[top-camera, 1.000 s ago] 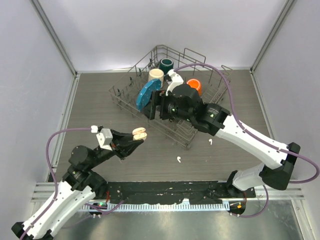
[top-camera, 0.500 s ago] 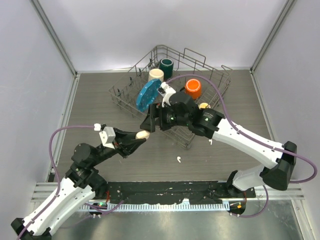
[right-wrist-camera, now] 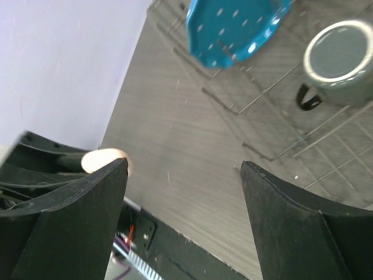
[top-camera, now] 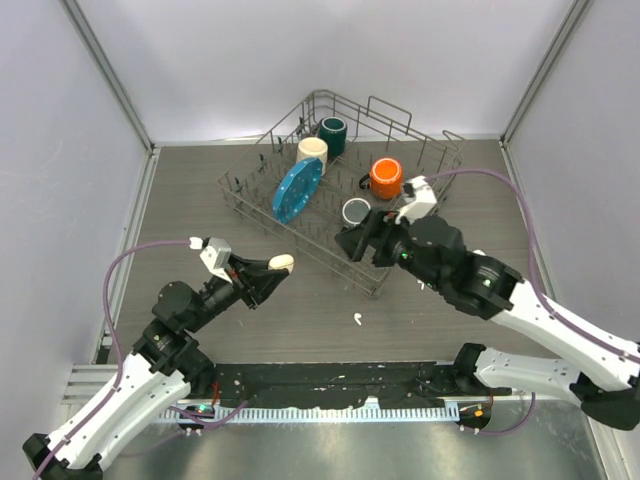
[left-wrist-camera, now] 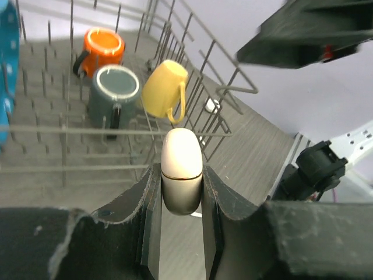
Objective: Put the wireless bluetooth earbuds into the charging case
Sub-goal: Close the charging case, then place the charging case at the center of the board.
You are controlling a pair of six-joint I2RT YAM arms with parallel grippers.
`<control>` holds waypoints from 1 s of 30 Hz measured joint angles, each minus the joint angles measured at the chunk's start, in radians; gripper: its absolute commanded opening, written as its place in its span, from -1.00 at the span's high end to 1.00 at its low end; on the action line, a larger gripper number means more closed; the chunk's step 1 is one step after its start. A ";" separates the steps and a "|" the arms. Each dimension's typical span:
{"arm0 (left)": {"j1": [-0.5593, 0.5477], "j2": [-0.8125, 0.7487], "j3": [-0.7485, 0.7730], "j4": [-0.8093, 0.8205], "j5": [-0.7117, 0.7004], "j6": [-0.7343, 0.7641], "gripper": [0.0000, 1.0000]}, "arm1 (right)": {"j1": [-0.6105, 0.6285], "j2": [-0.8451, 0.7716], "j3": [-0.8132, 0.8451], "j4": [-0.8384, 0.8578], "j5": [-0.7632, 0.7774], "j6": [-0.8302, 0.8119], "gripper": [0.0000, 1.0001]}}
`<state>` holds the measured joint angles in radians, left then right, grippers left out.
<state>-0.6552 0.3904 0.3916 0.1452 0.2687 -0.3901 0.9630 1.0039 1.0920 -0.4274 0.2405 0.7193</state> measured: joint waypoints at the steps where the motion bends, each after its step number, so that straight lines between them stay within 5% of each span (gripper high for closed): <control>1: 0.000 0.000 -0.003 -0.030 -0.025 -0.042 1.00 | 0.000 -0.034 -0.012 0.000 0.042 0.008 -0.68; 13: 0.001 0.048 -0.223 -0.210 -0.261 -0.517 1.00 | 0.000 -0.217 -0.069 -0.047 0.339 0.049 -0.67; 26: 0.111 0.378 -0.291 -0.072 -0.201 -0.629 1.00 | 0.000 -0.226 -0.069 -0.183 0.399 0.064 -0.68; 30: 0.159 0.468 -0.267 -0.021 -0.155 -0.628 0.78 | -0.002 -0.240 -0.068 -0.229 0.438 0.071 -0.74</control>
<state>-0.4957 0.8581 0.1246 0.1246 0.1139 -1.0176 0.9615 0.7635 1.0245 -0.6563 0.6785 0.7902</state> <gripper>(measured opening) 0.307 0.842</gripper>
